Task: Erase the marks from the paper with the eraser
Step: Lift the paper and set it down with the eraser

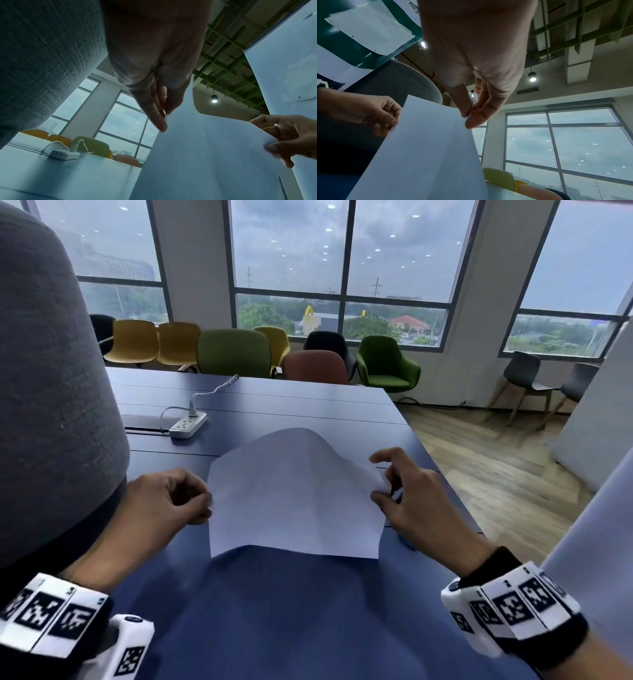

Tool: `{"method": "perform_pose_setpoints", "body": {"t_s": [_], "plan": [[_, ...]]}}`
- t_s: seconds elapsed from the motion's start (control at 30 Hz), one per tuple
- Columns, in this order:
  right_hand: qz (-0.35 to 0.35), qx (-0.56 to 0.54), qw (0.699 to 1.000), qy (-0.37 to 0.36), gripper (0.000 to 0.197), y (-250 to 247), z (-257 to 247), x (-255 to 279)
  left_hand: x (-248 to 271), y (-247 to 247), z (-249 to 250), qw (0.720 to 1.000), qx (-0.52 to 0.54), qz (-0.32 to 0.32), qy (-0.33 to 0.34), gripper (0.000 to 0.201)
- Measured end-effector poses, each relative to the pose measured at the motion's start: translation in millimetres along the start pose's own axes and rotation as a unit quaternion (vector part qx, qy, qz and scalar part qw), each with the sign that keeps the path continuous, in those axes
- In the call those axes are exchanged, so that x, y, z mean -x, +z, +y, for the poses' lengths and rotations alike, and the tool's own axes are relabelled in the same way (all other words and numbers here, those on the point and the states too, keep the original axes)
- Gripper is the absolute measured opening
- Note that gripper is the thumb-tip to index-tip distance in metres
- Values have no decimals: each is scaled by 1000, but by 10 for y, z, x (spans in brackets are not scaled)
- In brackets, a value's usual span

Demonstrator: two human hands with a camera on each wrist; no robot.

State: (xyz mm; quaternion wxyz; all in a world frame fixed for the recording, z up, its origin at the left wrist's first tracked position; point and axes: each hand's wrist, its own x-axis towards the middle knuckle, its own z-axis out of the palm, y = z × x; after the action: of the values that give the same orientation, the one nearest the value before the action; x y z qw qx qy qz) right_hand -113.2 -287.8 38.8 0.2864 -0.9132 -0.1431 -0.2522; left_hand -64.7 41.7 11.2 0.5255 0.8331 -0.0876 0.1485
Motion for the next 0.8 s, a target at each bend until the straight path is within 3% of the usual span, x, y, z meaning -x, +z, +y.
{"method": "perform_pose_setpoints", "body": {"t_s": [0.13,0.23,0.43,0.5,0.57,0.7,0.8], "plan": [[35,-39,998,16,42,-39,9,-41,-71,-22,-25,1000,-5,12,6,22],[5,-29,999,22,43,13,13,-50,-97,-6,-4,999,-32,-18,-1,22],[-47,-44,990,125,78,-11,322,-125,-496,-158,175,1000,-17,-15,5,21],[-76,-30,981,177,70,-6,578,-145,-696,-202,241,1000,-11,-14,0,22],[-136,53,968,205,53,51,874,-135,-912,-206,302,1000,-6,-14,-14,25],[-272,153,917,247,38,241,1203,-60,-1321,-49,342,997,-14,-36,-65,12],[-302,156,906,252,26,362,1271,-53,-1597,202,315,992,-4,-70,-100,8]]}}
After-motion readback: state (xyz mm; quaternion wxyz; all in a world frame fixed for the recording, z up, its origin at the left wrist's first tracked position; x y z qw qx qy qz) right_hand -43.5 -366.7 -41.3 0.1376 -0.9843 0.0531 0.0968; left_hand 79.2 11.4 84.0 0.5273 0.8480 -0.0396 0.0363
